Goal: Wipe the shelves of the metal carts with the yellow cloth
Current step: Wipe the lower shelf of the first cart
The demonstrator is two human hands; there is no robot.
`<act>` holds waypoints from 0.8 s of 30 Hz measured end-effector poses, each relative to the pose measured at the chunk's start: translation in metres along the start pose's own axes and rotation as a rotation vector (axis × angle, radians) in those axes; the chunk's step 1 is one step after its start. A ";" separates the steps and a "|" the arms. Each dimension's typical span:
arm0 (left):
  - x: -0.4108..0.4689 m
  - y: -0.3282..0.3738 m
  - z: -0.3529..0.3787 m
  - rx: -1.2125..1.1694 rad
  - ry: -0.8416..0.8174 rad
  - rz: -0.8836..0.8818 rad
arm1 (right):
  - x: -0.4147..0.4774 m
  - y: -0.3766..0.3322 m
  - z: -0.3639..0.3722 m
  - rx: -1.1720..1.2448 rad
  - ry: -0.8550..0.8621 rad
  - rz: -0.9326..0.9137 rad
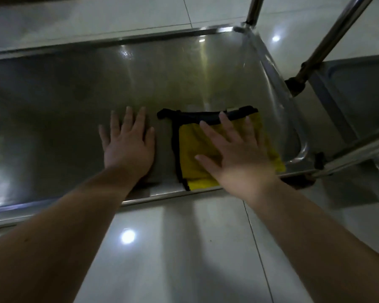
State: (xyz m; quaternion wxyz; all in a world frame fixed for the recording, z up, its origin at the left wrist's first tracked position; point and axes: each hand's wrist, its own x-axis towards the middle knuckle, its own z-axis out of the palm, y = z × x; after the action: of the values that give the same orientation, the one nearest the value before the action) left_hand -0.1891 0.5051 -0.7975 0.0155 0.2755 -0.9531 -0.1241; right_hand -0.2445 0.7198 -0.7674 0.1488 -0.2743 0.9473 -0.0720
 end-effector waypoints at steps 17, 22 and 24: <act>0.000 -0.004 0.004 0.087 -0.074 0.007 | 0.155 -0.032 -0.016 -0.087 -0.018 0.062; 0.001 -0.004 0.007 0.071 -0.062 0.002 | 0.037 -0.017 0.009 -0.093 -0.040 0.028; -0.001 -0.003 0.007 0.067 -0.058 0.006 | 0.005 -0.013 0.012 -0.113 -0.087 0.036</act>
State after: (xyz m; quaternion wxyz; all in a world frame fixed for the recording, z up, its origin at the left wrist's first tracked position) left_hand -0.1870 0.5050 -0.8045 -0.0209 0.2695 -0.9576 -0.0999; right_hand -0.2379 0.7058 -0.7775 0.1753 -0.2681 0.9473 -0.0040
